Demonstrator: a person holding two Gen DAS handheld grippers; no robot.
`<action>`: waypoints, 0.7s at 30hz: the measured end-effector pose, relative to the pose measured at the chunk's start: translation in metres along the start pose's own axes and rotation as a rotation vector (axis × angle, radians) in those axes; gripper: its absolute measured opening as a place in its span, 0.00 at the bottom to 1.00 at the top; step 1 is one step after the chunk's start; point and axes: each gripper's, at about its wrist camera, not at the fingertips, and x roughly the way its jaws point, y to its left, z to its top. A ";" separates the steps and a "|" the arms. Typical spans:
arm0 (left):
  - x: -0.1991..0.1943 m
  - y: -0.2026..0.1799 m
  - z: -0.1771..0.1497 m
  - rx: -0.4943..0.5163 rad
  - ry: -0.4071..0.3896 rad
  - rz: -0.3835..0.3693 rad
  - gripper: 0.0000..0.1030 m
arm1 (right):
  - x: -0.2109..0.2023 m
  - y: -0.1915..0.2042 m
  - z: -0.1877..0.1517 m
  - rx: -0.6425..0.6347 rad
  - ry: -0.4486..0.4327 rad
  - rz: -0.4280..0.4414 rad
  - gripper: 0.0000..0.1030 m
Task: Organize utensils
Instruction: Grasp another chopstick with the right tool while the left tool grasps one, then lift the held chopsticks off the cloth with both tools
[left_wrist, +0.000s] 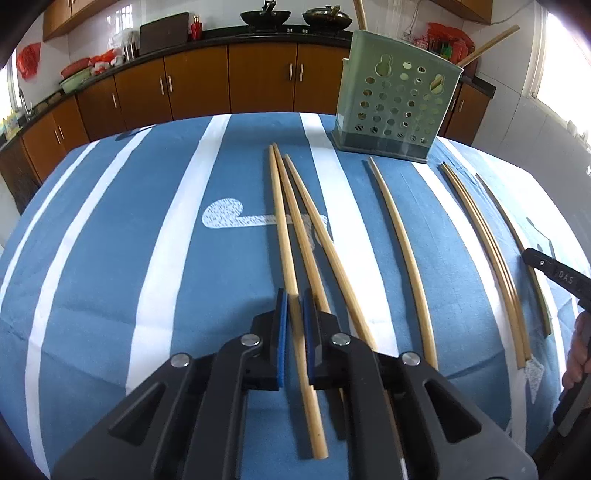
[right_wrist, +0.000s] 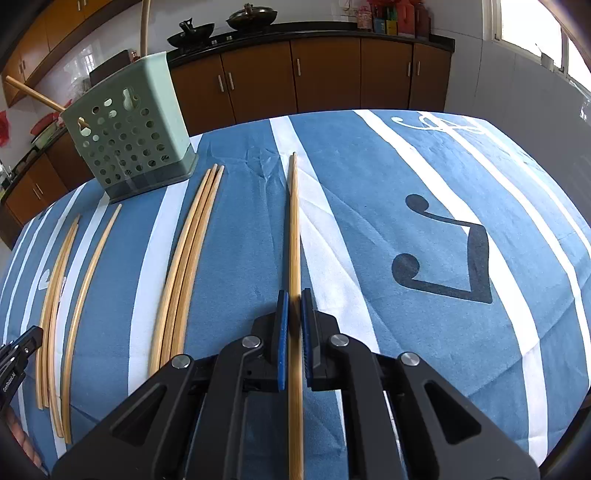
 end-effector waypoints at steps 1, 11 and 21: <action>0.001 0.001 0.002 -0.002 -0.001 0.009 0.09 | 0.000 0.001 0.000 -0.007 0.000 0.002 0.08; 0.020 0.053 0.032 -0.074 -0.010 0.075 0.08 | 0.010 0.009 0.009 -0.055 -0.014 0.026 0.08; 0.020 0.060 0.031 -0.104 -0.016 0.035 0.10 | 0.011 0.008 0.009 -0.050 -0.025 0.035 0.08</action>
